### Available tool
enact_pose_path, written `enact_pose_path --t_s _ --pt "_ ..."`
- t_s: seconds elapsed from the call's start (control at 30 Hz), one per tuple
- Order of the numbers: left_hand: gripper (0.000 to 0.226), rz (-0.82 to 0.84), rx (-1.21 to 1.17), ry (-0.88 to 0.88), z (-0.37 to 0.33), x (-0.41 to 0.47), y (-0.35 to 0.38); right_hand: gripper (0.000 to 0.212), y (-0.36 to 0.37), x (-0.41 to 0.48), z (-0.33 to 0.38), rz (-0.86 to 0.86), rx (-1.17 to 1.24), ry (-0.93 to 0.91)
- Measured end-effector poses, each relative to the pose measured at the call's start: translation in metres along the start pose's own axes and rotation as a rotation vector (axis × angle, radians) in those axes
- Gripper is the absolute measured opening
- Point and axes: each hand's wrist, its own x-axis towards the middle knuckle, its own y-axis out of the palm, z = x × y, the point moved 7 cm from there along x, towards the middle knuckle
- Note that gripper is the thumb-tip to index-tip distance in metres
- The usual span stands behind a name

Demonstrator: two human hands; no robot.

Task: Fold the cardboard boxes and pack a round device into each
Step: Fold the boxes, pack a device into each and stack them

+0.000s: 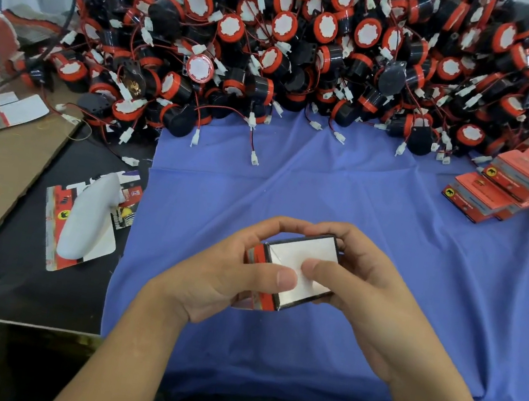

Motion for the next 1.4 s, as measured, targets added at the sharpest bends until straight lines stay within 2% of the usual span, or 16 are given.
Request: enact_pose_path --t_s 0.13,0.2,0.3,0.37,0.43,0.5,0.57,0.63,0.7,0.77,0.93,1.0,1.13,1.23,1.33,1.4 --pt "0.101 0.022 -0.06 0.056 -0.005 -0.002 0.005 0.039 0.006 -0.003 0.007 0.115 0.046 -0.019" --pt "0.103 0.032 -0.016 0.052 -0.006 -0.002 0.003 0.041 0.007 -0.004 0.01 0.136 0.049 -0.038" --pt "0.086 0.008 0.087 0.051 -0.01 -0.003 -0.002 0.037 -0.003 -0.003 0.006 0.033 0.06 -0.065" --pt "0.086 -0.122 0.201 0.092 -0.015 -0.003 -0.013 0.025 -0.01 -0.001 0.005 -0.046 0.07 -0.124" --pt "0.098 -0.354 0.328 0.128 -0.019 -0.006 -0.029 0.012 -0.018 0.001 0.002 -0.129 0.102 -0.188" --pt "0.114 -0.49 0.307 0.137 -0.019 -0.012 -0.036 0.008 -0.025 0.004 -0.004 -0.234 0.096 -0.234" --pt "0.122 -0.467 0.106 0.127 -0.012 -0.01 -0.034 0.016 -0.025 0.007 -0.008 -0.28 0.09 -0.301" --pt "0.116 -0.455 -0.02 0.162 -0.008 -0.008 -0.033 0.034 -0.022 0.01 -0.015 -0.275 0.14 -0.338" --pt "0.108 -0.499 0.026 0.245 -0.008 -0.005 -0.036 0.059 -0.023 0.013 -0.024 -0.259 0.152 -0.337" --pt "0.106 -0.535 0.095 0.321 -0.008 -0.002 -0.039 0.075 -0.024 0.016 -0.031 -0.254 0.079 -0.318" --pt "0.091 -0.582 0.245 0.355 0.005 0.011 -0.035 0.076 -0.02 0.022 -0.048 -0.29 -0.18 -0.239" --pt "0.085 -0.595 0.246 0.339 0.011 0.012 -0.033 0.072 -0.02 0.024 -0.051 -0.313 -0.209 -0.216" --pt "0.086 -0.571 0.224 0.286 0.014 0.013 -0.039 0.075 -0.022 0.03 -0.054 -0.279 -0.099 -0.174" --pt "0.089 -0.571 0.188 0.223 0.013 0.008 -0.046 0.075 -0.031 0.032 -0.06 -0.292 0.135 -0.115" --pt "0.073 -0.69 0.122 0.244 0.002 0.004 -0.062 0.062 -0.053 0.04 -0.066 -0.411 0.451 -0.005" --pt "0.06 -0.738 0.057 0.25 -0.009 0.01 -0.071 0.049 -0.062 0.053 -0.061 -0.419 0.491 0.029"
